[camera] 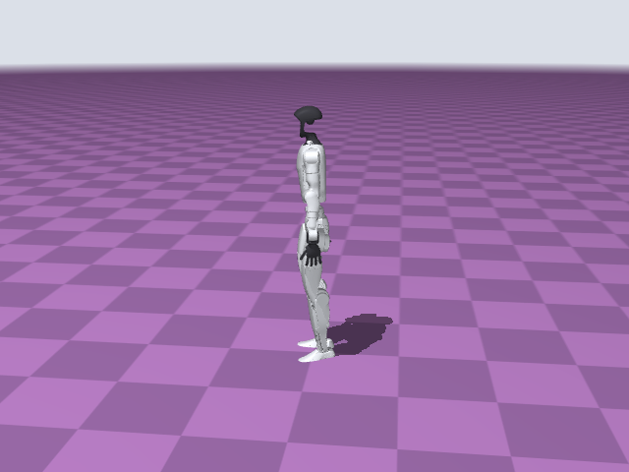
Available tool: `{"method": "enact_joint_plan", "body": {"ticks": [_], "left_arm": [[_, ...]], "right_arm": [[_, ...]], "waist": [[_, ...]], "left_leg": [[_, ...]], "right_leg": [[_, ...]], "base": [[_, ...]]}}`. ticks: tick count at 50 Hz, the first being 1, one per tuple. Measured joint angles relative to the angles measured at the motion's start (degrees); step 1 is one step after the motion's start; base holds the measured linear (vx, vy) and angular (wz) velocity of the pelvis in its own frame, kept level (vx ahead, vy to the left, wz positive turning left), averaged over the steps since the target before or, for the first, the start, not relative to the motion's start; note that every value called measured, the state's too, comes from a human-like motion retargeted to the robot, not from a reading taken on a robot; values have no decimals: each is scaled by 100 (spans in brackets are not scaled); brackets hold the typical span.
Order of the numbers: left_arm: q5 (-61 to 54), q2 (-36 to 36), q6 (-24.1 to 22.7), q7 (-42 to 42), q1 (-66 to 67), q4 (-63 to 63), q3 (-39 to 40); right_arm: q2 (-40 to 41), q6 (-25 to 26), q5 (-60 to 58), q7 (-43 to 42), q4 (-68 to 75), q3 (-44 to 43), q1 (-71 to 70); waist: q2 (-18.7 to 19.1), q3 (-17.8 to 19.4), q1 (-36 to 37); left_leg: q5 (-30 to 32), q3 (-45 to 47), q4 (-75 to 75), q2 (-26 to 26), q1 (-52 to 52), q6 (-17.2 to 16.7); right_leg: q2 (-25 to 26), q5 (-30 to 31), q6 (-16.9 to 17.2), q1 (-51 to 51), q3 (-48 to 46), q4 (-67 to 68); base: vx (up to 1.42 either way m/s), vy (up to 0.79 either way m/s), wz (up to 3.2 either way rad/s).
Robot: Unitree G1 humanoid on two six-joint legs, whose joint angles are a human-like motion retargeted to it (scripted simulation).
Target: In place motions
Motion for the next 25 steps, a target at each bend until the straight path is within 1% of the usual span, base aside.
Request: {"method": "enact_joint_plan", "body": {"ticks": [3, 7, 14, 25], "left_arm": [[-24, -13, -40, 27, -54, -212, -70], [-129, -62, -73, 30, -55, -263, -10], [-60, -28, -48, 35, 33, 94, 69], [-6, -35, 0, 4, 465, 448, 439]], "right_arm": [[54, 112, -9, 130, 147, -8, 41], [113, 147, -142, 154, 208, 76, 83], [192, 82, -310, 167, 97, 139, 138], [142, 58, -149, 156, 10, 74, 103]], "waist": [[-23, 2, 95], [37, -49, 31], [94, -125, -24], [174, -174, -65]], "left_leg": [[-1, 52, -7, 21, 32, -33], [-17, 59, 12, 70, 34, -60], [-122, 139, 171, 136, 5, -127], [-320, 302, 598, 264, -63, -235]], "right_leg": [[6, -1, -29, -1, 43, 20], [51, -2, -49, 4, 70, 15], [94, -5, -85, 5, 140, 11], [171, -34, -201, -8, 470, 107]], "base": [[2, 1, -4], [6, 3, -3], [6, 4, -10], [6, 3, -13]]}}
